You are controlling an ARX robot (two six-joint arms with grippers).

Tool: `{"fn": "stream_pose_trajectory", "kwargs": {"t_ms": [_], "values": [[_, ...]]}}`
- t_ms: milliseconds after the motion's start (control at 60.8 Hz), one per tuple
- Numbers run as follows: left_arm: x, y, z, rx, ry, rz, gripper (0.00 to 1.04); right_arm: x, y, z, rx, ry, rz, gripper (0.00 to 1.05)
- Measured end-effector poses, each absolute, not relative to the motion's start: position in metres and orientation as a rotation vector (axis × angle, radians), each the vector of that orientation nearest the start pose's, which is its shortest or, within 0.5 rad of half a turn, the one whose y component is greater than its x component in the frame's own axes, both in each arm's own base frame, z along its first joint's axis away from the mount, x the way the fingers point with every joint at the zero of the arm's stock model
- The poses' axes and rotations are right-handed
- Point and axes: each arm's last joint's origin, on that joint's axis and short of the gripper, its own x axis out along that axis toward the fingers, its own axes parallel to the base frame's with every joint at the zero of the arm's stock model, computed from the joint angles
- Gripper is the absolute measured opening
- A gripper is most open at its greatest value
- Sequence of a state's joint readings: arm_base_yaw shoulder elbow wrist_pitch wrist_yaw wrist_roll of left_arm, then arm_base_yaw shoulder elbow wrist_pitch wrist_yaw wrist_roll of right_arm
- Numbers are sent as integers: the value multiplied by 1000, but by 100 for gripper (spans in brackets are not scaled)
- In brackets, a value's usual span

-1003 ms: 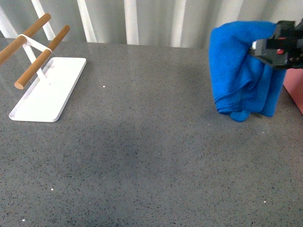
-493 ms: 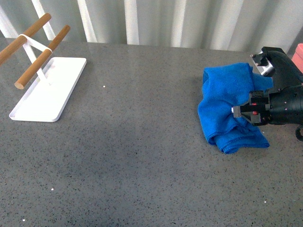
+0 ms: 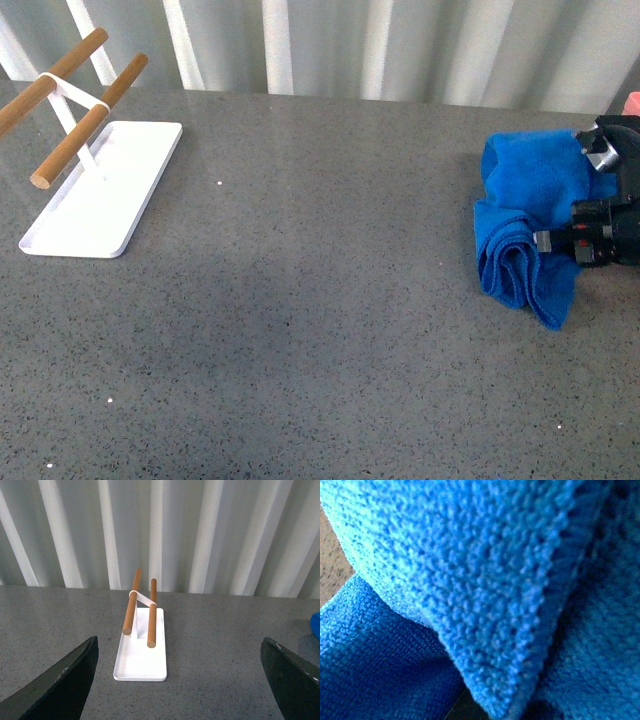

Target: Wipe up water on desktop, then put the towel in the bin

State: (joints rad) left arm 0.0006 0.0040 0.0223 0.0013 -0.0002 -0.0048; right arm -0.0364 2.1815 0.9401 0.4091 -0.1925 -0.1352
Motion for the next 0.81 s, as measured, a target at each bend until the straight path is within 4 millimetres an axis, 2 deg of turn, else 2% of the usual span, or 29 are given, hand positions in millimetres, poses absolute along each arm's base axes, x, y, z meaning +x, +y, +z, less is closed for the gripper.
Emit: {"fn": "stream_pose_trajectory", "kwargs": {"t_ms": [132, 280, 378, 493, 658, 724, 806], "values": [[97, 0, 171, -5, -20, 1, 98, 397, -8, 38, -62, 805, 191, 3], [97, 0, 171, -5, -20, 1, 98, 433, 2, 42, -74, 768, 216, 3], [97, 0, 171, -5, -20, 1, 98, 457, 21, 43, -88, 754, 264, 3], [97, 0, 171, -5, -20, 0, 98, 471, 53, 42, -105, 747, 347, 3], [97, 0, 171, -5, -20, 1, 98, 472, 107, 42, -134, 742, 489, 3], [97, 0, 171, -5, -20, 1, 98, 465, 128, 41, -141, 746, 548, 3], [97, 0, 171, -5, -20, 1, 98, 448, 149, 37, -174, 769, 614, 3]]}}
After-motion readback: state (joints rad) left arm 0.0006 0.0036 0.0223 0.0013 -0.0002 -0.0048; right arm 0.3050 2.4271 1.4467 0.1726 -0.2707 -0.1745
